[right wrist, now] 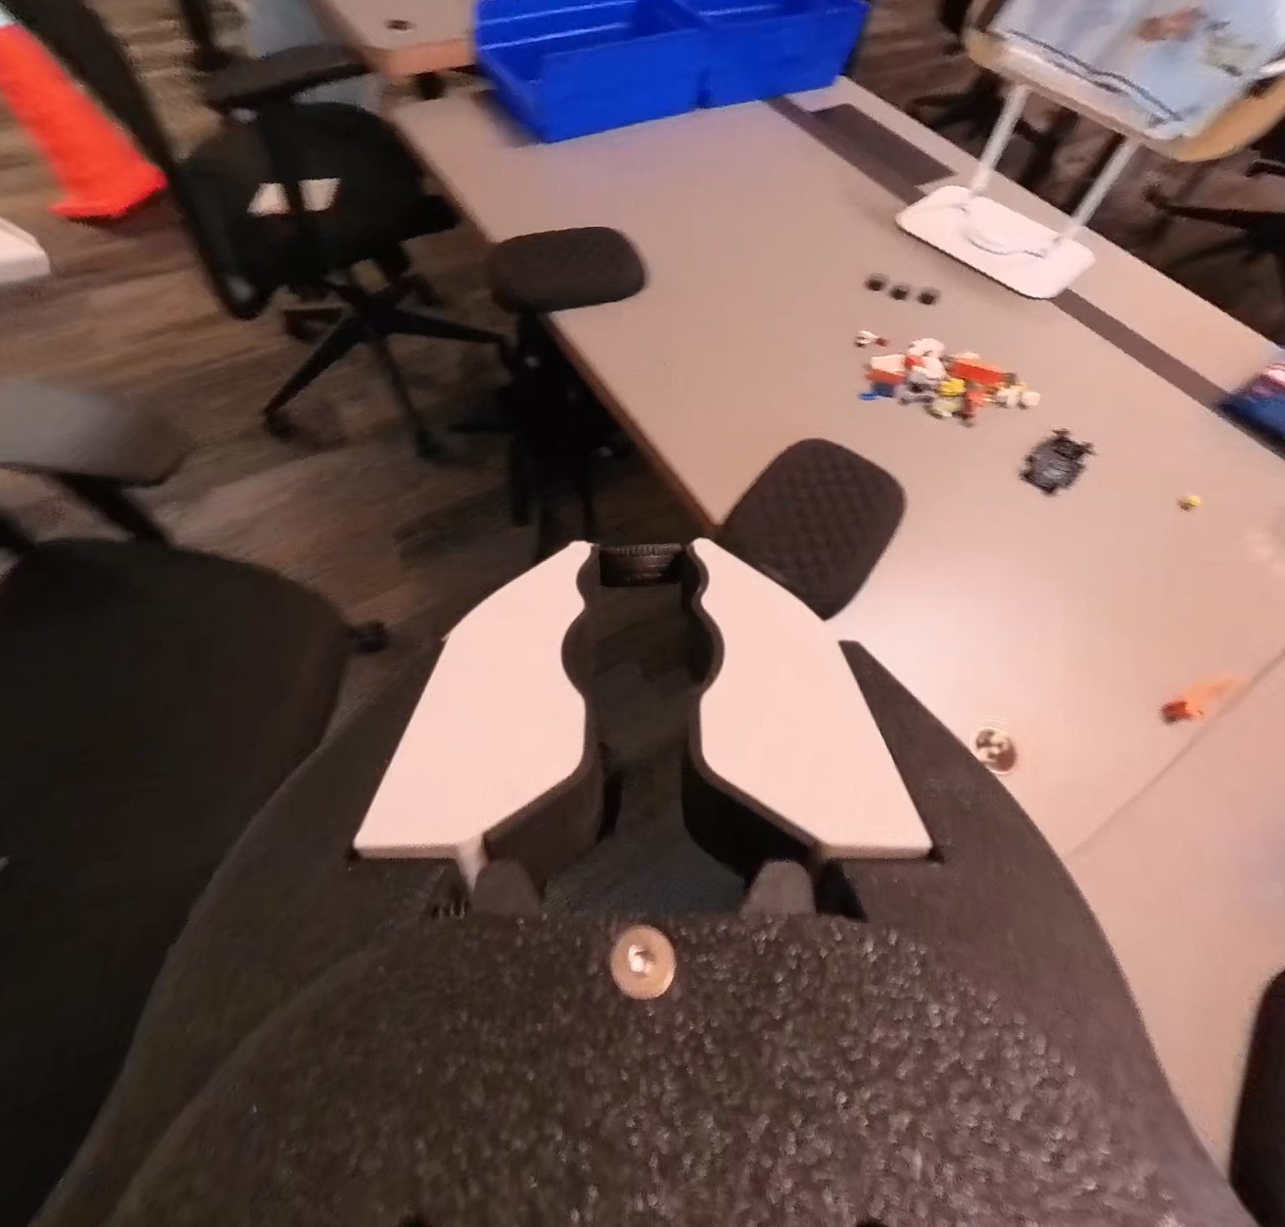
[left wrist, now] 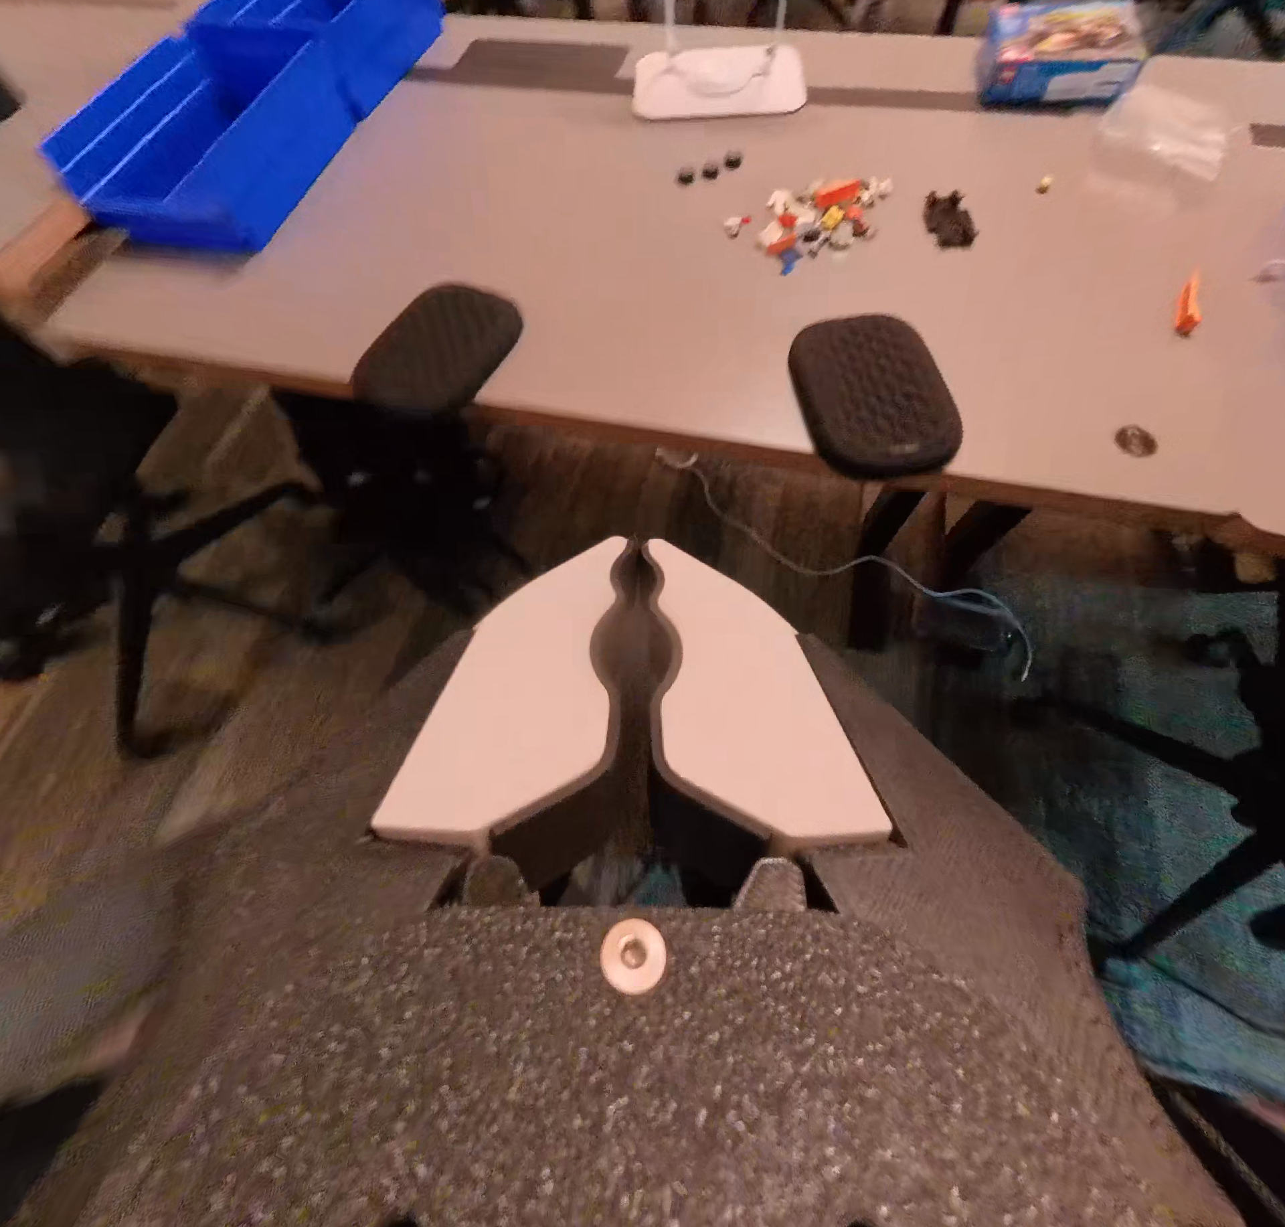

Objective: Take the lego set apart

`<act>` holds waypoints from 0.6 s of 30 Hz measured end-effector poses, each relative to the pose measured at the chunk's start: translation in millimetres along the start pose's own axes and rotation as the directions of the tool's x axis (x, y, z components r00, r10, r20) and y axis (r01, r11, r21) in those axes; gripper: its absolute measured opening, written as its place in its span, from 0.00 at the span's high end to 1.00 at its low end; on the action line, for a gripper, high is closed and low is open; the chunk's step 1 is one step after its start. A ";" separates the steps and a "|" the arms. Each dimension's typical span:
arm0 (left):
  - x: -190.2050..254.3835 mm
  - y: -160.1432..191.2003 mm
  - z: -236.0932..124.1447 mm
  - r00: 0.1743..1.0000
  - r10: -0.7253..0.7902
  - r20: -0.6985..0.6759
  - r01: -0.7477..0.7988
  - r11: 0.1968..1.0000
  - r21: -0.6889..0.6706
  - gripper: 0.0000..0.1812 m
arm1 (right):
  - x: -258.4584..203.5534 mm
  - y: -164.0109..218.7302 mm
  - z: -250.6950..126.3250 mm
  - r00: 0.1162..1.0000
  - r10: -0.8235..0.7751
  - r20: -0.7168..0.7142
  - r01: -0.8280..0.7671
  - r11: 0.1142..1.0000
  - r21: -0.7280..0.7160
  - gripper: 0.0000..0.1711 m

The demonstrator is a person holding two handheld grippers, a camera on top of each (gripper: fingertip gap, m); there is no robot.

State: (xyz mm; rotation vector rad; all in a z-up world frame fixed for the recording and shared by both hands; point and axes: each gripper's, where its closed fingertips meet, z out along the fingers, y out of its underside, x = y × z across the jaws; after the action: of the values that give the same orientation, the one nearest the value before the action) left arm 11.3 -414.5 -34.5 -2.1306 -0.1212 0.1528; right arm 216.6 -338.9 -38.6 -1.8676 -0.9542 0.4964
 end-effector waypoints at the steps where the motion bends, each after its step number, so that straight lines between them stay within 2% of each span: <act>1: -7.0 -11.7 35.3 0.999 0.018 -0.037 -0.017 1.000 0.017 1.00 | 13.4 0.7 19.4 0.998 0.013 -0.058 -0.013 1.000 -0.001 0.87; 4: -23.7 -37.4 131.4 0.988 0.087 -0.129 -0.083 0.996 0.034 1.00 | 51.9 4.7 68.2 0.969 0.057 -0.239 -0.061 0.998 -0.006 0.87; 7: -25.4 -53.7 192.0 0.960 0.175 -0.219 -0.167 0.984 0.054 1.00 | 74.5 7.6 97.3 0.921 0.153 -0.359 -0.159 0.987 0.014 0.87; 9: -20.7 -50.9 221.8 0.933 0.209 -0.293 -0.201 0.978 0.056 1.00 | 81.6 14.9 109.1 0.883 0.200 -0.425 -0.204 0.978 0.036 0.87; 13: -3.1 -18.3 270.6 0.864 0.300 -0.405 -0.285 0.953 0.098 1.00 | 76.5 56.2 130.6 0.807 0.274 -0.523 -0.267 0.959 0.090 0.87; 18: 40.2 53.9 314.0 0.799 0.325 -0.505 -0.221 0.941 0.255 1.00 | 36.2 119.8 158.6 0.731 0.262 -0.630 -0.199 0.965 0.170 0.87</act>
State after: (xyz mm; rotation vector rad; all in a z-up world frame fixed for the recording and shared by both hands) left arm 3.0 -175.8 -249.2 -1.9153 0.5244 -0.2685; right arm 179.5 -250.5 -216.4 -1.8816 -0.2222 0.0035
